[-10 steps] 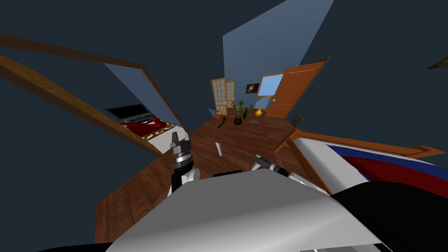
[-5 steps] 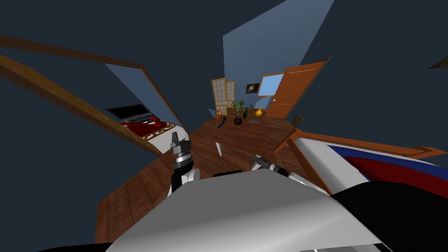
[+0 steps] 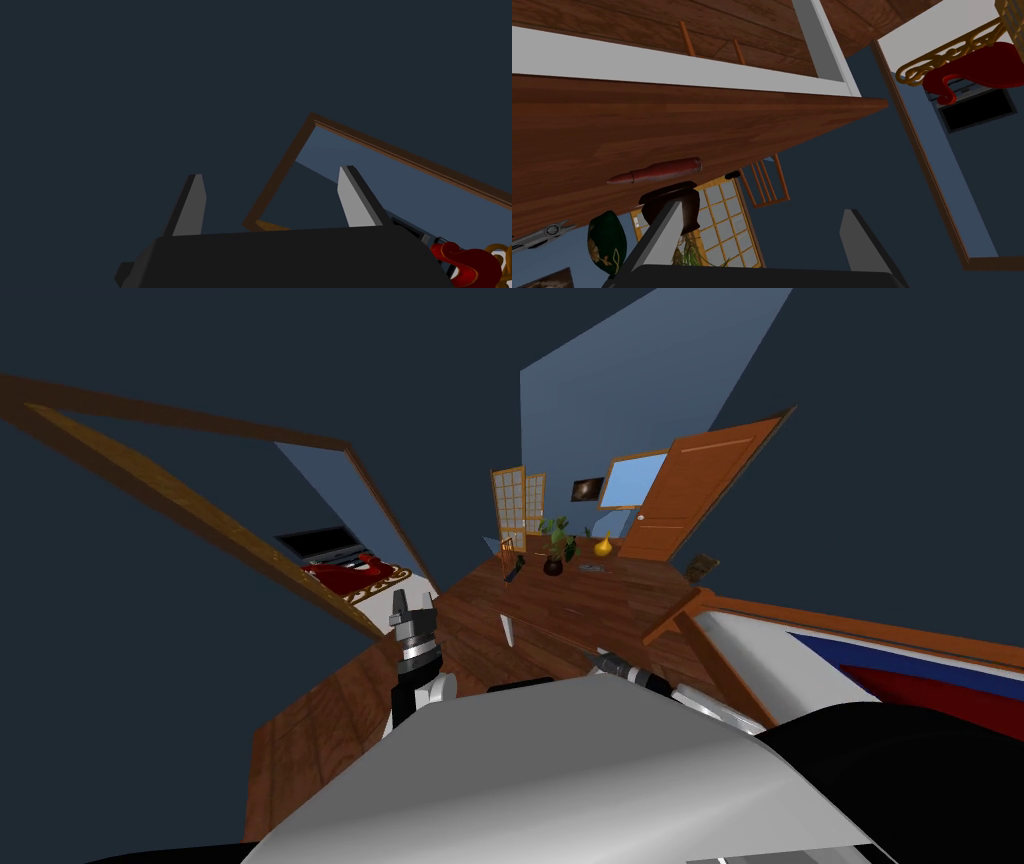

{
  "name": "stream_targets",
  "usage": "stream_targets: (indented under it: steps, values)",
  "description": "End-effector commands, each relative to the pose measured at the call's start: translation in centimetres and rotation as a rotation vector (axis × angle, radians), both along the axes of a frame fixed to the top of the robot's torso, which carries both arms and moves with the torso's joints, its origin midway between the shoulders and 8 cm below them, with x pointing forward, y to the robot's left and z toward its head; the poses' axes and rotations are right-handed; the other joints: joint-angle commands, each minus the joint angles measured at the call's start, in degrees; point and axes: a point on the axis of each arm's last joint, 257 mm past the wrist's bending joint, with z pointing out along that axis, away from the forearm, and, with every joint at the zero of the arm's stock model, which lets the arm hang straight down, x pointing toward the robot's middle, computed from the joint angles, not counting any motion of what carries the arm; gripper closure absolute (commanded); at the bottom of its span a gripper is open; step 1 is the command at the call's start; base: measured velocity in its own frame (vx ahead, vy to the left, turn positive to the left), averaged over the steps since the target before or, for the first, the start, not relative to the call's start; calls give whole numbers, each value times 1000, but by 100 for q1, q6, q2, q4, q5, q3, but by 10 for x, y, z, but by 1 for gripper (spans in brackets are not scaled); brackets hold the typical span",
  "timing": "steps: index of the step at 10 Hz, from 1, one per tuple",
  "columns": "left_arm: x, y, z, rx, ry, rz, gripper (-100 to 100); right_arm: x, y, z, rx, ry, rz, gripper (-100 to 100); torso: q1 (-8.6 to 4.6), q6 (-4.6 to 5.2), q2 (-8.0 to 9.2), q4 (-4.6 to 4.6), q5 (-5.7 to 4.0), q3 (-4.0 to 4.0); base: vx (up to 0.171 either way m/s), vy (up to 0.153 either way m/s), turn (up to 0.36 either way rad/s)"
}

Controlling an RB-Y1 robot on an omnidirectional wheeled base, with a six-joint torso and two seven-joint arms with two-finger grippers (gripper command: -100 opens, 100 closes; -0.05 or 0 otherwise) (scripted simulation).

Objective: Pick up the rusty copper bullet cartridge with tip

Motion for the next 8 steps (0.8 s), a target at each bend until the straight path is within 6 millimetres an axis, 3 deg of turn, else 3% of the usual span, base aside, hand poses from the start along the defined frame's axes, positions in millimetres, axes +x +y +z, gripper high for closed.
stream_targets:
  steps: [1, 5, 8]
  values:
    - [0, 0, 0, 0, 0, 0, 0, -16, -24, -17, -77, 47, 3, -100, 0, 0, 0, 0, 0, 0, 82, 118, 106]
    - [0, 0, 0, 0, 0, 0, 0, -56, -97, -46, -287, 172, 19, -100, 3, -2, -3, -1, 1, -2, 83, 111, 146]
    - [0, 0, 0, 0, 0, 0, 0, -57, -98, -47, -288, 174, 17, -100, -22, 2, 18, 4, -4, 10, 27, 35, -9]
